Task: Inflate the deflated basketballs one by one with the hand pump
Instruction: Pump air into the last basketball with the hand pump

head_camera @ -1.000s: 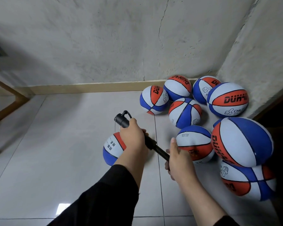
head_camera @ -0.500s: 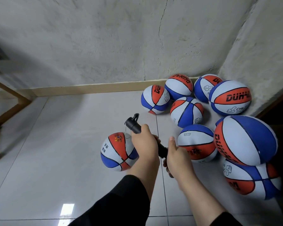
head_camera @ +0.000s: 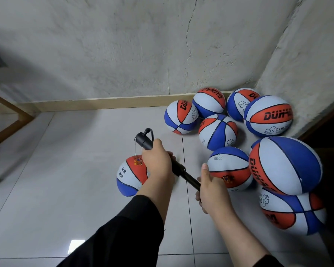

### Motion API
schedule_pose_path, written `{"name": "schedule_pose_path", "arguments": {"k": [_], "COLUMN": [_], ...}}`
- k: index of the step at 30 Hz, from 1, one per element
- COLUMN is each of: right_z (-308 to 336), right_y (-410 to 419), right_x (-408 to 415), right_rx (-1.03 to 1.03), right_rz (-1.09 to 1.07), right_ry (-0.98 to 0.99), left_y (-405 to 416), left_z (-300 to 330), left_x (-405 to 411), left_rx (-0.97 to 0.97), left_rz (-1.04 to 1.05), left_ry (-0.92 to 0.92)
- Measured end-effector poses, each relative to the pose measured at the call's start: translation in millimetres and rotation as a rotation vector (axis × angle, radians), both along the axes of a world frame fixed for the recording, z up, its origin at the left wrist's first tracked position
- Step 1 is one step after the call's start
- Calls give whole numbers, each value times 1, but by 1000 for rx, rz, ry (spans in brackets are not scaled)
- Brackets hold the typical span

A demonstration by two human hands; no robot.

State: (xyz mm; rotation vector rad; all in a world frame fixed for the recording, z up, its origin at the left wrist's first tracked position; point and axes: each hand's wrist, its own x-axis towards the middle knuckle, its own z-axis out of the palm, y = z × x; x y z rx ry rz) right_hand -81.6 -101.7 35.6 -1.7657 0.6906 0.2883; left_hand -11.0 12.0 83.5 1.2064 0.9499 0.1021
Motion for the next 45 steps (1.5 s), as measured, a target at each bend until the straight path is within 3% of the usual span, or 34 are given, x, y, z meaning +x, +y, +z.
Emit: {"name": "schedule_pose_path", "arguments": {"k": [8,18,29,39,45], "right_z": [8,4,14,10,9], "right_y": [15,-3,10,-5,2], "right_x": [14,-3,13,-5,2], "right_rx": [-34,-11,-47,44,54], "right_rz": [65,33,64,-4,-23], "right_ry": [-27,-81,-18,19,7], "left_y": [-21,22,-26,19,2], "left_z": [1,-1,-2,-1,-2], "left_x": [-15,12,-17,9,4], "left_rx": [-3,-19,-28,-20,6], "left_rz": [-37,43,4,43,-3], "left_ry": [-22,5,-28,28,23]}}
